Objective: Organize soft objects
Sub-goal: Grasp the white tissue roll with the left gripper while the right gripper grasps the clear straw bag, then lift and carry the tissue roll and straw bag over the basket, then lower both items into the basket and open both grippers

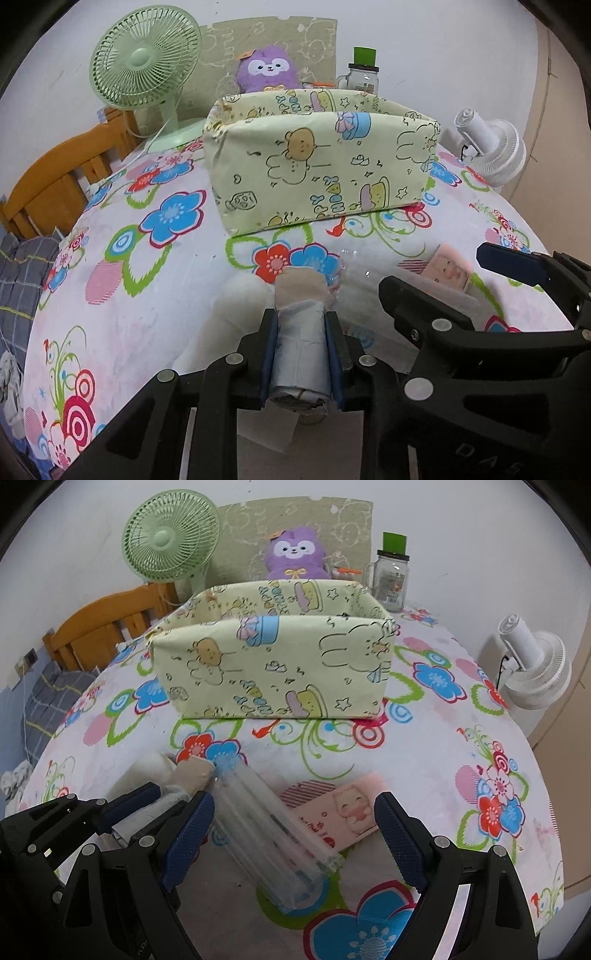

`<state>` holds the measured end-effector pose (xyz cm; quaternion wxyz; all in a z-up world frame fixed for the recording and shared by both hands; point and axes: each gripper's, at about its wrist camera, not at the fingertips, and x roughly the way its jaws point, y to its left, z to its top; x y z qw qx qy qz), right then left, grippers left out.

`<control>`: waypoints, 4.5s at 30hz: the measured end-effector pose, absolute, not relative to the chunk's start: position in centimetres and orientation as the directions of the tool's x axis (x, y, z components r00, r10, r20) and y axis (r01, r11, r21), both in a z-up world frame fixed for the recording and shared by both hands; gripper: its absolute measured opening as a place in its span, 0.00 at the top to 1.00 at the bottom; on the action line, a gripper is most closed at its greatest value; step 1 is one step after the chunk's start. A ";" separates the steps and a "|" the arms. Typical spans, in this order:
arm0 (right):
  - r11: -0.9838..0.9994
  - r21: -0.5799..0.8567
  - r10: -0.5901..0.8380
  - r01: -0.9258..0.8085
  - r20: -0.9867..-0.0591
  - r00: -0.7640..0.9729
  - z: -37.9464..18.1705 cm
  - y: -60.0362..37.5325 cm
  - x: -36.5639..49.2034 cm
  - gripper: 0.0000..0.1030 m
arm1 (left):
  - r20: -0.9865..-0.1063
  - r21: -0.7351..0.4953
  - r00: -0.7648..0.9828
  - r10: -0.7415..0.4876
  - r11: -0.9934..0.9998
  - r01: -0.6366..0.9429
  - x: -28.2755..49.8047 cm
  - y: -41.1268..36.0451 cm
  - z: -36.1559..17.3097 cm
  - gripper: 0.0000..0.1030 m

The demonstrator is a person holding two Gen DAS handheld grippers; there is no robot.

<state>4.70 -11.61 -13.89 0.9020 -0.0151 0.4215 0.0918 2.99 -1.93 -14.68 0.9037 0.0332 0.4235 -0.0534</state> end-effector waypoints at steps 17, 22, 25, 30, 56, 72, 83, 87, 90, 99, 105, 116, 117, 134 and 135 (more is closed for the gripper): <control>0.955 0.169 0.280 -0.245 -0.792 0.543 -15.2 -10.7 5.5 0.87 | -0.775 0.025 0.628 -0.075 0.989 0.149 3.6 -2.6 -15.1 0.76; 0.960 0.153 0.262 -0.234 -0.784 0.563 -14.8 -11.1 5.4 0.89 | -0.776 0.010 0.624 -0.092 0.987 0.158 3.7 -2.9 -14.9 0.76; 0.963 0.151 0.256 -0.225 -0.781 0.570 -14.5 -11.6 5.5 0.90 | -0.776 0.000 0.623 -0.102 0.987 0.161 3.8 -3.0 -14.7 0.76; 0.966 0.148 0.247 -0.212 -0.769 0.590 -13.7 -12.1 5.4 0.90 | -0.770 -0.010 0.628 -0.114 0.986 0.167 3.9 -3.3 -14.1 0.76; 0.969 0.142 0.242 -0.200 -0.700 0.672 -7.9 -13.1 5.5 0.90 | -0.704 0.010 0.699 -0.125 0.982 0.186 4.4 -4.1 -8.4 0.77; 0.964 0.137 0.263 -0.230 -0.639 0.723 -3.7 -13.1 6.4 0.90 | -0.646 0.029 0.756 -0.108 0.986 0.166 5.1 -4.0 -4.3 0.77; 0.962 0.132 0.269 -0.239 -0.608 0.747 -1.8 -12.9 7.7 0.90 | -0.613 0.033 0.783 -0.104 0.987 0.157 6.4 -3.8 -2.3 0.77; 0.962 0.132 0.271 -0.240 -0.603 0.751 -1.5 -12.9 8.4 0.90 | -0.606 0.036 0.789 -0.102 0.987 0.155 7.0 -3.7 -1.9 0.77; 0.962 0.131 0.270 -0.240 -0.600 0.753 -1.3 -13.0 9.1 0.90 | -0.603 0.038 0.792 -0.099 0.988 0.153 7.7 -3.7 -1.8 0.77; 0.964 0.129 0.261 -0.231 -0.602 0.755 -1.6 -12.9 11.6 0.90 | -0.605 0.044 0.791 -0.096 0.987 0.153 10.2 -3.7 -2.0 0.77; 0.965 0.124 0.258 -0.232 -0.609 0.750 -1.8 -12.7 13.6 0.90 | -0.611 0.035 0.786 -0.094 0.989 0.146 12.1 -3.4 -2.2 0.77; 0.960 0.139 0.274 -0.243 -0.647 0.712 -3.9 -11.9 17.8 0.90 | -0.655 0.014 0.751 -0.087 0.992 0.128 16.1 -2.8 -4.1 0.76; 0.959 0.140 0.276 -0.245 -0.651 0.707 -4.1 -11.8 18.1 0.90 | -0.660 0.018 0.746 -0.084 0.992 0.128 16.5 -2.8 -4.5 0.76; 0.965 0.116 0.245 -0.234 -0.715 0.655 -7.3 -11.4 21.0 0.52 | -0.724 0.013 0.685 -0.076 0.992 0.123 18.9 -2.4 -7.5 0.43; 0.967 0.113 0.238 -0.227 -0.708 0.664 -7.2 -11.5 20.8 0.33 | -0.723 0.014 0.687 -0.076 0.992 0.124 18.8 -2.4 -7.5 0.42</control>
